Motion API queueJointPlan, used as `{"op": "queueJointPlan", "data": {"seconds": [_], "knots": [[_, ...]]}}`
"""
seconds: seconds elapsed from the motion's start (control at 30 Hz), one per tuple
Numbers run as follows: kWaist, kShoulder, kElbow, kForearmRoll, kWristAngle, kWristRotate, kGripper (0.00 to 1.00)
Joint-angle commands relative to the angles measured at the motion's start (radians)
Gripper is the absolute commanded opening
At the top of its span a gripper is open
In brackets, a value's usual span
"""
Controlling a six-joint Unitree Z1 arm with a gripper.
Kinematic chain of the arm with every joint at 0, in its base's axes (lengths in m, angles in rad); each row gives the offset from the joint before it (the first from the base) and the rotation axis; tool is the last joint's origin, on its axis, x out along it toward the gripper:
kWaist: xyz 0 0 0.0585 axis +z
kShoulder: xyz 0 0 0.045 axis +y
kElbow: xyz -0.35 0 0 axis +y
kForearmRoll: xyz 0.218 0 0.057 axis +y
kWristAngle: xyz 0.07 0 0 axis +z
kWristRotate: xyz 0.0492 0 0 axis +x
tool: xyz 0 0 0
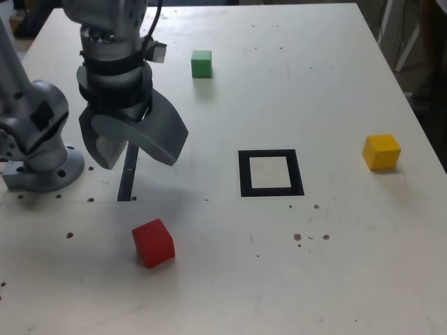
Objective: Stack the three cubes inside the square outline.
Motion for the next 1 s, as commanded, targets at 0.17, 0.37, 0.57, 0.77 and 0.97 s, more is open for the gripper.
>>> {"op": "queueJointPlan", "data": {"seconds": [0.17,0.37,0.57,0.77,0.97], "knots": [[-0.123,0.048,-0.054,0.018,0.0,-0.015,1.0],[-0.192,0.089,-0.096,0.013,0.008,0.007,1.0],[-0.231,0.118,-0.123,0.01,0.037,0.093,1.0],[-0.277,0.143,-0.146,0.003,0.068,0.171,1.0],[-0.339,0.18,-0.167,0.002,0.099,0.2,1.0]]}}
